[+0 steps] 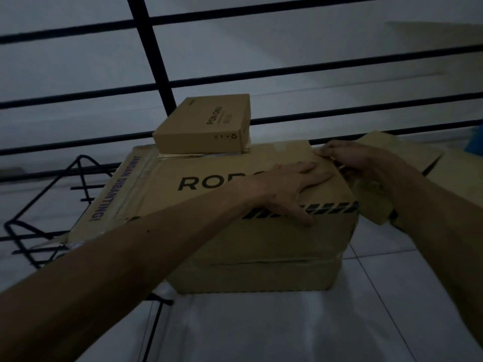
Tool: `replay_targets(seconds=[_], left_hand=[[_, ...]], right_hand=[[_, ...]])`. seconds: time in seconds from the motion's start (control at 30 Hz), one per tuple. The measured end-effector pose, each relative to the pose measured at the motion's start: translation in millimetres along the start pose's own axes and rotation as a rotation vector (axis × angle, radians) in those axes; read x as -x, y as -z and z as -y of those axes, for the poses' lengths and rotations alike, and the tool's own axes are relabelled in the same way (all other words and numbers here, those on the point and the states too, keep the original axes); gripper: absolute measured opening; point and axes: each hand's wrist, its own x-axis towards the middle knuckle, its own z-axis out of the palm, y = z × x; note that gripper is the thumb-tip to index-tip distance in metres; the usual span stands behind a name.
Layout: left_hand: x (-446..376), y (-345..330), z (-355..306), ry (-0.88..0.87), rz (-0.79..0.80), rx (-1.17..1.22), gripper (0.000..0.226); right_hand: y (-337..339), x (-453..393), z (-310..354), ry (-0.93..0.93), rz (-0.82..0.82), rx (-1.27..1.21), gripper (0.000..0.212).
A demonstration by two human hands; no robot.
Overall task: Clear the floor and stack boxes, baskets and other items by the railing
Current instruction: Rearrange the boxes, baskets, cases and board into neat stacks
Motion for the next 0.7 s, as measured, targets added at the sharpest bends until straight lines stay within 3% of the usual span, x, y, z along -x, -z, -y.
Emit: replay_targets(seconds=[0.2,0.3,0.37,0.43,0.5,0.53,0.63,0.7], left_hand=[[-4,26,-8,0.095,0.239,0.064,0.127],[-10,38,-8,0.109,0.302,0.09,0.118],[-15,48,-2,0.099,0.206,0.154,0.098],[-16,56,16,0.151,-0.04,0.205,0.078],[-15,61,50,0.248,-0.253,0.179,0.074],[-13,61,69,0.301,-0.282,0.139,0.081],[-4,59,122,0.391,-0.15,-0.111,0.111],[0,59,139,0.384,-0.117,-0.12,0.107]], right_hand=[[-5,14,5,0.052,0.045,0.108,0.044],[-1,20,3,0.031,0.083,0.134,0.05],[4,23,4,-0.019,0.099,0.094,0.048],[7,24,4,-0.094,0.07,0.061,0.047],[6,21,3,-0.148,0.044,0.063,0.053],[5,20,4,-0.165,0.046,0.068,0.056],[5,18,5,-0.242,0.092,0.081,0.063],[16,16,8,-0.306,0.102,0.092,0.065]])
